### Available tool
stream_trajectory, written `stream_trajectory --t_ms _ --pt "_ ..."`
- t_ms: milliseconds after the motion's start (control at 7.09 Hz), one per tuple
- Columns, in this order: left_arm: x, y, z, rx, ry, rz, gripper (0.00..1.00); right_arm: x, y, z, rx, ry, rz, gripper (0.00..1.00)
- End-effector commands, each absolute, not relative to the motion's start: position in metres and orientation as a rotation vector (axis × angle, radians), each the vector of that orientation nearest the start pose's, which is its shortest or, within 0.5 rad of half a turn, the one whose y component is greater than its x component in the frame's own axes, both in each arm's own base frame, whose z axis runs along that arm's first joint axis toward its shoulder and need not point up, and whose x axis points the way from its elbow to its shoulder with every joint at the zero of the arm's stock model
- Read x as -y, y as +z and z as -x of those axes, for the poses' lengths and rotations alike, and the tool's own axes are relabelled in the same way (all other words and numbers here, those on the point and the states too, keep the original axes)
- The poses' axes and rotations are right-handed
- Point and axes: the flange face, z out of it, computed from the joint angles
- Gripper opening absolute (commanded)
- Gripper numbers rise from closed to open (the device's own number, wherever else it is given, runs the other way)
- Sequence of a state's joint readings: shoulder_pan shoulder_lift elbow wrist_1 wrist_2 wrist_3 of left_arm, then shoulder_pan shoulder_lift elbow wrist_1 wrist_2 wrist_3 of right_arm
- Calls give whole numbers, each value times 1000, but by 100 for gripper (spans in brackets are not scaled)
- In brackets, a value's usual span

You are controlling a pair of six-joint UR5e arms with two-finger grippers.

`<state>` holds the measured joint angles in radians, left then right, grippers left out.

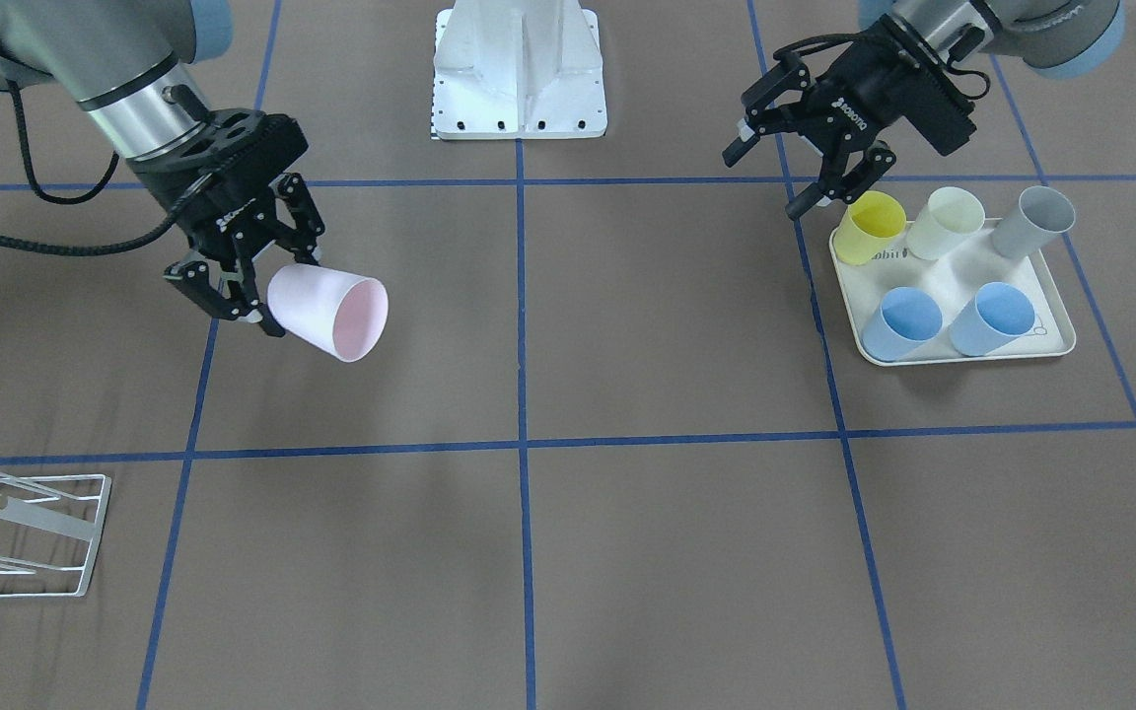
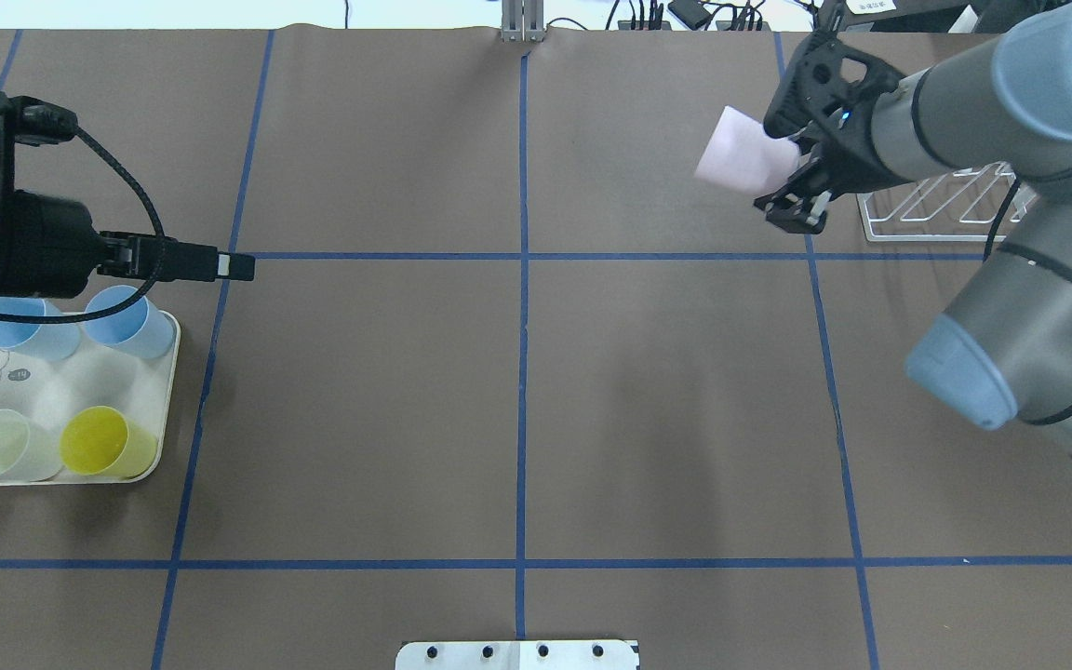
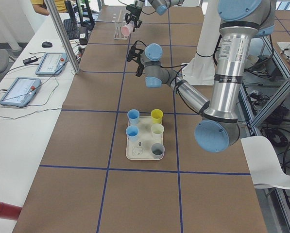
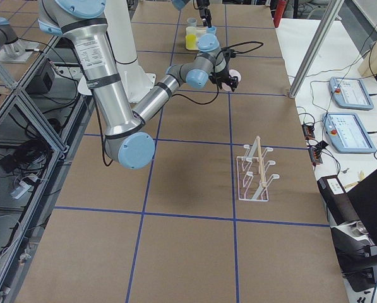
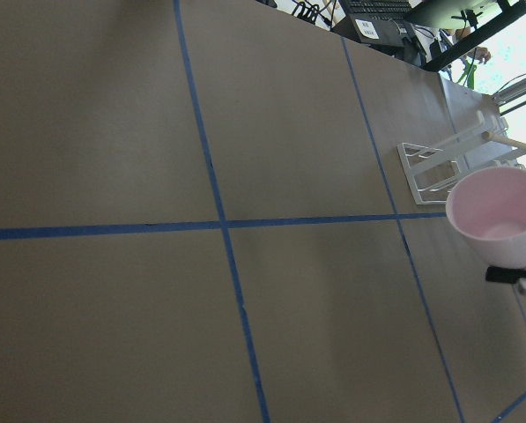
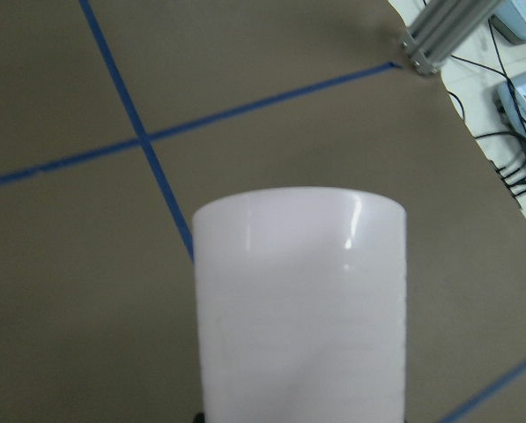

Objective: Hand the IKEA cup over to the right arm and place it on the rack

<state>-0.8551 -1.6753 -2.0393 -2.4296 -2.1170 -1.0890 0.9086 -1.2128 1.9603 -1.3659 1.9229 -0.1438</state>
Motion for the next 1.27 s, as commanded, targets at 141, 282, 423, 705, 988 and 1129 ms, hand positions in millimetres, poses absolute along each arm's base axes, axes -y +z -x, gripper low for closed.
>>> stream_trajectory --t_ms 141,282,423,705,988,1129 --pt "411 292 -240 -1339 120 -536 100 535 353 150 188 -1221 -672 33" --pt "411 292 -241 -1340 121 -537 100 531 386 125 -3 -1346 -586 32" --pt "411 291 -241 -1342 118 -538 100 530 406 108 -167 -1426 -511 32" --pt "410 290 -241 -1345 114 -533 100 530 429 103 -230 -1458 -437 32" --pt "410 291 -241 -1346 114 -534 100 535 437 123 -289 -1496 -402 32" --pt "409 292 -241 -1344 112 -534 100 535 438 135 -319 -1513 -391 31"
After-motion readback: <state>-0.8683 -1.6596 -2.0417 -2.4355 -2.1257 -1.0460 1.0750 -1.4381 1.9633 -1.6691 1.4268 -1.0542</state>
